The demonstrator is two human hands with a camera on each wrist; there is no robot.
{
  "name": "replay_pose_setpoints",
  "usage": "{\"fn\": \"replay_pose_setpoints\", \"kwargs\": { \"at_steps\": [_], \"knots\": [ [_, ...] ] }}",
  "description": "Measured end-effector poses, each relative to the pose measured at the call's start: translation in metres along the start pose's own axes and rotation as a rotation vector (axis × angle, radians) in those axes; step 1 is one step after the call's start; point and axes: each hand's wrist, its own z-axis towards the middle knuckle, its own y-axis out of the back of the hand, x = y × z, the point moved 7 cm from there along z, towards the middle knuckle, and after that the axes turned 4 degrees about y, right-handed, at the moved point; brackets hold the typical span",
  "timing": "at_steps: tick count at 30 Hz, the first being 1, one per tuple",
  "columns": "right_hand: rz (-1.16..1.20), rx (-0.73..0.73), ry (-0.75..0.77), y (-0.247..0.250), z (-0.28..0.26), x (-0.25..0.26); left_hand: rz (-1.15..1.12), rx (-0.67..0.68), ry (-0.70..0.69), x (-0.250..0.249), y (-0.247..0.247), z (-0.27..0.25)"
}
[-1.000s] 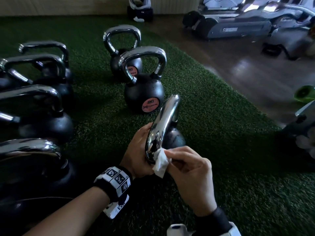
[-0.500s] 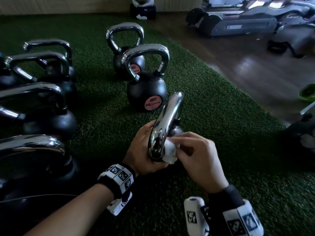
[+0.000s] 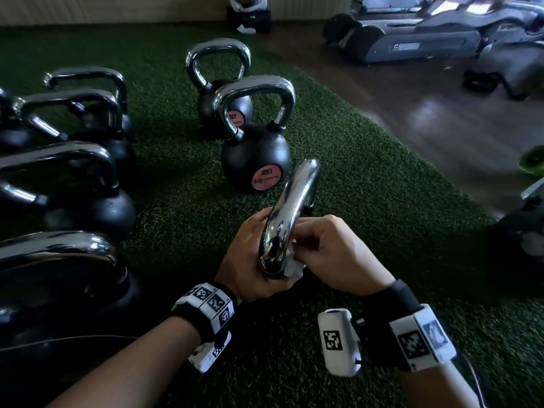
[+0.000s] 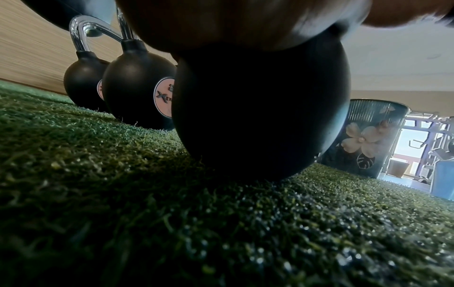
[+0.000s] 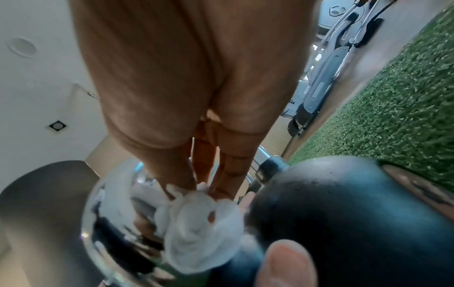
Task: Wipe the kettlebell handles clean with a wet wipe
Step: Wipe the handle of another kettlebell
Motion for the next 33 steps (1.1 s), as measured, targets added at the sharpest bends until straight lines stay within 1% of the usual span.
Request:
{"fn": "replay_pose_setpoints", "kwargs": {
  "at_steps": [2,5,8,9,11,14,16,17,19,21,22,24,28,33],
  "knots": [
    [0.117,0.000,-0.048,0.000,0.001,-0.005,0.017,-0.015,-0.005,-0.001,0.000,0.000],
    [0.479,-0.058,-0.099,-0.001,-0.002,-0.007,0.022,-0.026,-0.007,0.001,0.000,0.000],
    [0.965,-0.212,-0.208,-0.006,-0.003,-0.012,0.043,-0.033,-0.033,-0.001,0.000,0.001],
    [1.074,-0.278,-0.234,-0.006,-0.001,-0.015,0.051,-0.025,-0.031,-0.001,0.000,0.001],
    [1.162,-0.365,-0.239,-0.003,0.002,-0.018,0.071,-0.008,-0.023,0.005,-0.002,0.001],
    [1.122,-0.355,-0.235,-0.004,0.000,-0.015,0.041,0.001,0.008,0.009,-0.003,0.001],
    [1.063,-0.375,-0.232,-0.003,-0.004,-0.015,0.034,-0.003,-0.005,0.006,-0.002,0.001],
    [1.047,-0.419,-0.230,-0.001,-0.004,-0.017,0.039,-0.011,-0.019,0.003,-0.001,0.001],
    [1.002,-0.552,-0.238,0.009,0.001,-0.023,0.060,-0.035,-0.037,-0.003,0.001,-0.001],
    [0.858,-0.679,-0.255,0.024,0.009,-0.030,0.071,-0.045,-0.035,-0.001,0.001,-0.001],
    [0.784,-0.715,-0.262,0.030,0.012,-0.032,0.075,-0.035,-0.030,0.000,0.000,-0.001],
    [0.682,-0.744,-0.263,0.037,0.015,-0.031,0.086,-0.026,-0.018,0.003,-0.001,-0.001],
    [0.529,-0.746,-0.229,0.037,0.008,-0.026,0.075,-0.026,-0.013,-0.002,0.001,-0.002],
    [0.259,-0.920,-0.298,0.053,0.009,-0.034,0.065,-0.041,0.003,0.001,0.001,-0.003]
  ]
}}
